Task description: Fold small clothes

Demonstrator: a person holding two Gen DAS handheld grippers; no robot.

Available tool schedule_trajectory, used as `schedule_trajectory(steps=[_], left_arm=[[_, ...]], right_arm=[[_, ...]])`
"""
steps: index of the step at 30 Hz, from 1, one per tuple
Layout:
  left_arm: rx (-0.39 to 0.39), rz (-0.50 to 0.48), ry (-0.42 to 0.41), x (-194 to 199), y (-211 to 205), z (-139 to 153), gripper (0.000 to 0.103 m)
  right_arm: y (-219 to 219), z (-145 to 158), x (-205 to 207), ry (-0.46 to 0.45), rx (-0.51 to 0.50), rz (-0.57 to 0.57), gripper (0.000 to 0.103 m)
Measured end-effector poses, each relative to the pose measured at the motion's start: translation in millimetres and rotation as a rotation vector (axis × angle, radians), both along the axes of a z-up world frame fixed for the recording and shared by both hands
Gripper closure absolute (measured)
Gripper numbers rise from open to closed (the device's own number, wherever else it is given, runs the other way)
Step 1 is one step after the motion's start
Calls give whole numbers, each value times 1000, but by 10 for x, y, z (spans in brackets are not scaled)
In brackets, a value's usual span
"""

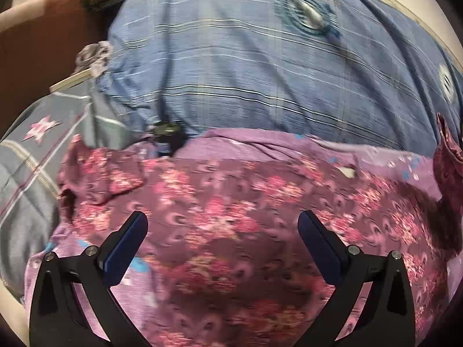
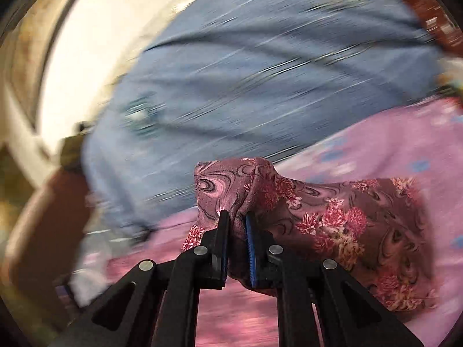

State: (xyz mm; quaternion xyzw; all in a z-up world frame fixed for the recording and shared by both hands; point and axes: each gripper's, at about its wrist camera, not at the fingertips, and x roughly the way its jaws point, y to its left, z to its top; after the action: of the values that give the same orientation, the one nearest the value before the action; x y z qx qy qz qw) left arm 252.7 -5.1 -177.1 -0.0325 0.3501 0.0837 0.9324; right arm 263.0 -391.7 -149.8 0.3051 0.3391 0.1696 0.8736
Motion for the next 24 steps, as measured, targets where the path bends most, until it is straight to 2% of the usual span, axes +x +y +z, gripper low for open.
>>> schedule_trajectory(steps=[3, 8, 11, 14, 16, 17, 18, 20, 24], left_arm=[[-9, 43, -12, -49, 242, 40, 0], [-18, 125, -28, -131, 668, 69, 0], [-25, 176, -31, -173, 897, 66, 0], [-33, 204, -37, -209, 1023, 56, 0], [-36, 205, -32, -214, 1049, 32, 0], [-37, 199, -27, -211, 1039, 21, 0], [-37, 187, -20, -195, 1021, 6, 0], [-37, 168, -9, -168, 979, -10, 0], [-70, 93, 28, -114, 844, -62, 0]], right_arm=[[488, -64, 46, 8, 169, 136, 93], [1291, -256, 117, 60, 333, 294, 93], [1720, -502, 137, 124, 329, 352, 91], [2060, -738, 109, 196, 349, 423, 83], [2204, -821, 118, 238, 352, 462, 63], [2227, -834, 108, 239, 351, 474, 49], [2231, -819, 84, 230, 334, 472, 46], [2109, -716, 77, 169, 292, 435, 46], [1678, -537, 32, 63, 132, 264, 46]])
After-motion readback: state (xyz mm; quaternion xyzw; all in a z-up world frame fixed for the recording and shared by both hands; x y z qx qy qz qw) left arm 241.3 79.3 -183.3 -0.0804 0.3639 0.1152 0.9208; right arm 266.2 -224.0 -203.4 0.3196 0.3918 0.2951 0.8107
